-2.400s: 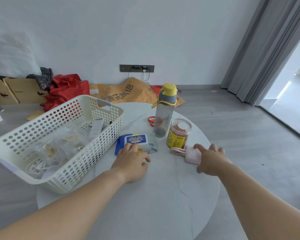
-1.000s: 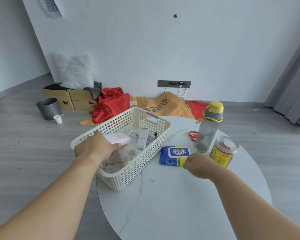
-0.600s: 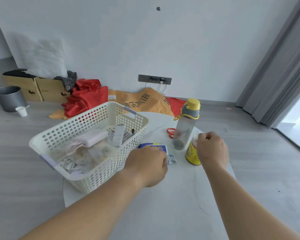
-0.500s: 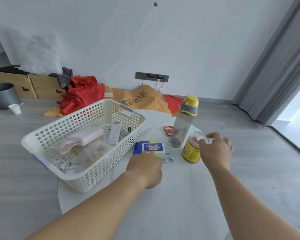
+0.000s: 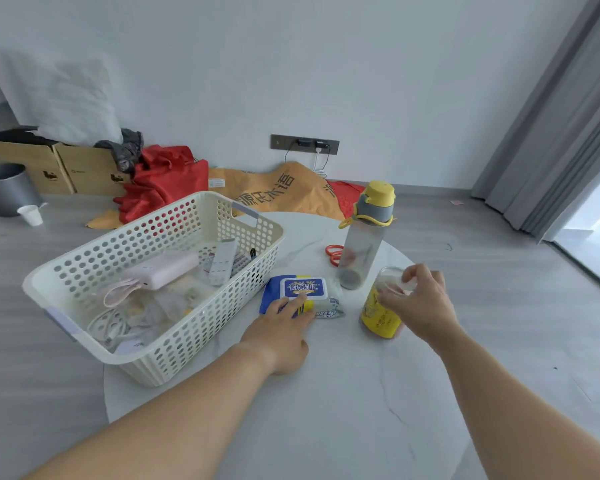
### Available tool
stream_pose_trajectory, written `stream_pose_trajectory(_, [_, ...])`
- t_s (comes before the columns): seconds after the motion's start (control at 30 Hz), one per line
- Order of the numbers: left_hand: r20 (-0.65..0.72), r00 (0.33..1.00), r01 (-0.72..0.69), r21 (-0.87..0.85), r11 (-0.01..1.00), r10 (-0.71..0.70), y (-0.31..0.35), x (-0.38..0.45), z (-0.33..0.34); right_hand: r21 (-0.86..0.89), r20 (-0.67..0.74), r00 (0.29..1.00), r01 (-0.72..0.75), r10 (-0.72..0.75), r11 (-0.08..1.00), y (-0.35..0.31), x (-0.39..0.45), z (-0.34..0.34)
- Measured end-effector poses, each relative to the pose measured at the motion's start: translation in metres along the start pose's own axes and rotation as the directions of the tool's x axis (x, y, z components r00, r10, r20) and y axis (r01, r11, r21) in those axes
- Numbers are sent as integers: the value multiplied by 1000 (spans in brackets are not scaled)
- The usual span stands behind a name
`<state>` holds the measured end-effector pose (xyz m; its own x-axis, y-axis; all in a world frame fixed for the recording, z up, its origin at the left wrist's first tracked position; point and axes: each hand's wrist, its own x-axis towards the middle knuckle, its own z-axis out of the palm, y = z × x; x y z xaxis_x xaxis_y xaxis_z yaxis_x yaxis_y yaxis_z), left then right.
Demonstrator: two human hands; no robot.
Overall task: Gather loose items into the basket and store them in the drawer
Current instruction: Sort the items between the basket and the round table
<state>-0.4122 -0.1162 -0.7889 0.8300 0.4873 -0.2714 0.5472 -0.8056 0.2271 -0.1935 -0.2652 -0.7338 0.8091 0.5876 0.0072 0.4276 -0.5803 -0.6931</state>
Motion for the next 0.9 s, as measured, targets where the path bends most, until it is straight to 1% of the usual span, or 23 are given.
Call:
stream_pose_trajectory(0.03, [-9, 1000, -6, -56, 998, 5, -3, 4, 0, -27, 79, 996, 52, -50, 998, -4, -6, -3])
stream_pose_trajectory(0.07, [-43, 999, -13, -151, 988, 7, -5, 8, 2, -61, 174, 978, 129, -117, 990, -10, -13, -3])
stream_pose_trajectory(0.13, [-184, 982, -37, -373, 927, -35, -12, 14, 2, -94, 345, 909, 280, -232, 956, -28, -32, 2])
stream_pose_trajectory(0.17, [-250, 965, -45, -467, 883, -83, -15, 15, 1, -107, 402, 872, 347, -278, 932, -39, -41, 9])
stream_pose_trajectory(0.2, [-281, 950, -42, -549, 835, -137, -17, 13, -2, -122, 441, 836, 415, -325, 902, -49, -50, 17])
stream_pose_trajectory(0.27, [-250, 944, -30, -714, 699, -215, -18, 6, -14, -126, 505, 774, 503, -381, 855, -65, -64, 34])
stream_pose_trajectory(0.3, [-217, 948, -38, -804, 594, -233, -17, 0, -20, -113, 536, 755, 509, -379, 853, -70, -67, 40])
stream_pose_trajectory(0.33, [-177, 954, -44, -880, 472, -241, -15, -4, -24, -80, 563, 744, 481, -359, 873, -75, -68, 41])
stream_pose_trajectory(0.37, [-143, 960, -48, -932, 360, -241, -14, -9, -27, -21, 582, 743, 420, -330, 907, -78, -64, 39])
stream_pose_trajectory(0.4, [-125, 962, -51, -954, 295, -241, -14, -13, -30, 70, 579, 755, 330, -308, 941, -79, -59, 36])
stream_pose_trajectory(0.43, [-131, 962, -62, -960, 274, -241, -12, -16, -33, 176, 525, 803, 219, -280, 960, -77, -50, 32])
stream_pose_trajectory(0.47, [-152, 959, -81, -956, 281, -238, -11, -18, -34, 276, 413, 885, 104, -216, 955, -72, -38, 29])
stream_pose_trajectory(0.5, [-176, 959, -107, -951, 291, -223, -10, -20, -36, 358, 264, 960, -11, -90, 934, -66, -24, 28])
stream_pose_trajectory(0.53, [-189, 962, -123, -945, 304, -197, -7, -22, -37, 417, 114, 992, -105, 62, 903, -59, -11, 26])
stream_pose_trajectory(0.57, [-187, 968, -127, -939, 319, -165, -4, -24, -38, 435, -19, 979, -176, 204, 883, -52, -1, 26])
stream_pose_trajectory(0.6, [-177, 976, -120, -925, 361, -130, -1, -26, -38, 433, -103, 948, -231, 302, 871, -47, 7, 28])
stream_pose_trajectory(0.63, [-164, 981, -102, -893, 439, -104, 1, -28, -37, 415, -123, 930, -270, 348, 869, -45, 16, 31])
stream_pose_trajectory(0.67, [-148, 985, -80, -845, 529, -87, 2, -28, -36, 374, -112, 941, -259, 321, 891, -44, 25, 36])
stream_pose_trajectory(0.7, [-136, 988, -63, -801, 595, -79, 4, -29, -36, 305, -92, 963, -216, 255, 927, -43, 35, 41])
stream_pose_trajectory(0.73, [-130, 988, -53, -780, 624, -78, 5, -30, -37, 263, -70, 981, -156, 180, 952, -45, 45, 45])
stream_pose_trajectory(0.8, [-112, 991, -47, -806, 590, -75, 2, -29, -38, 275, -44, 996, -66, 82, 959, -52, 61, 54])
stream_pose_trajectory(0.9, [-80, 997, -58, -859, 508, -21, -2, -26, -35, 320, -47, 995, -64, 83, 945, -47, 77, 62])
